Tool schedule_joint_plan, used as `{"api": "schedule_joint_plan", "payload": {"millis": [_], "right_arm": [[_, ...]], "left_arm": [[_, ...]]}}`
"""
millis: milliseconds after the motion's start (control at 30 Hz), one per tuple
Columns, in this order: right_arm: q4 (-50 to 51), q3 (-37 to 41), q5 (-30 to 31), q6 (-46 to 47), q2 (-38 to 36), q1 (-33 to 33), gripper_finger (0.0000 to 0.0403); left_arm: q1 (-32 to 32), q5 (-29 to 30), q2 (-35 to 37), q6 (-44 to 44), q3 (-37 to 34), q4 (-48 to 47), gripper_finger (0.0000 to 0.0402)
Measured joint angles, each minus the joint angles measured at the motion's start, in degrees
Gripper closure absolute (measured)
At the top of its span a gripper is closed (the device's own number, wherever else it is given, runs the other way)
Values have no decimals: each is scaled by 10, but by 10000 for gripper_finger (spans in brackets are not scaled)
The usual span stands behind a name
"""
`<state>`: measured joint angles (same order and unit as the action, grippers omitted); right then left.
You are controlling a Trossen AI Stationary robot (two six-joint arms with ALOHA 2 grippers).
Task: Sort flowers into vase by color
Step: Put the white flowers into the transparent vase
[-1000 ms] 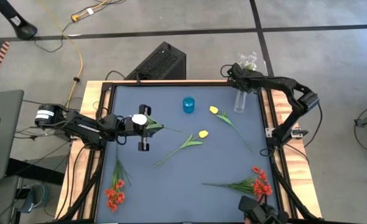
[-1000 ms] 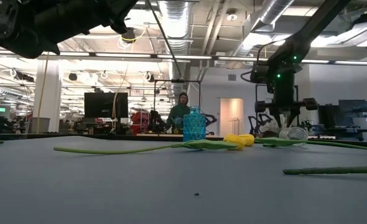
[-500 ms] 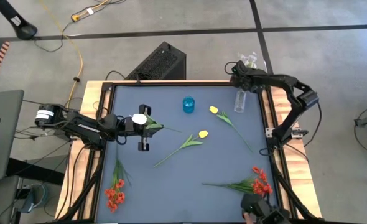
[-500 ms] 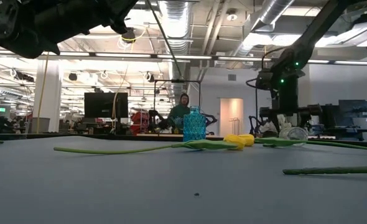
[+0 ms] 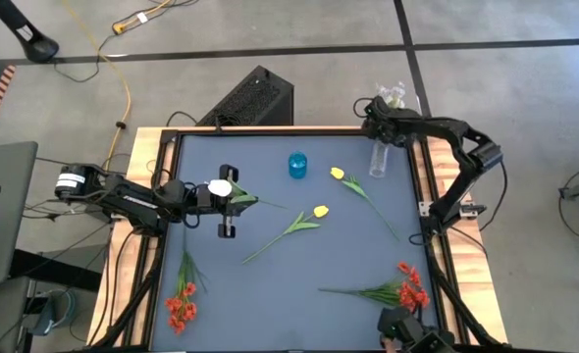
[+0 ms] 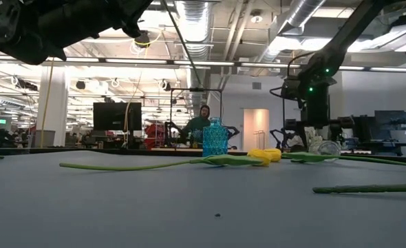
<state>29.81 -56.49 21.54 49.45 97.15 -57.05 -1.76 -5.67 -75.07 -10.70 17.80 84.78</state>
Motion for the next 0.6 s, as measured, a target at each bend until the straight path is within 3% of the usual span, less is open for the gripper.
{"api": "schedule_joint_plan", "payload": {"millis": [367, 600], "right_arm": [[32, -51, 7, 15, 80, 24, 101], [73, -73, 0, 17, 99, 23, 130]], "left_arm": [[5, -19, 1, 19, 0, 2, 401], [7, -19, 1, 13, 0, 3, 401]]}}
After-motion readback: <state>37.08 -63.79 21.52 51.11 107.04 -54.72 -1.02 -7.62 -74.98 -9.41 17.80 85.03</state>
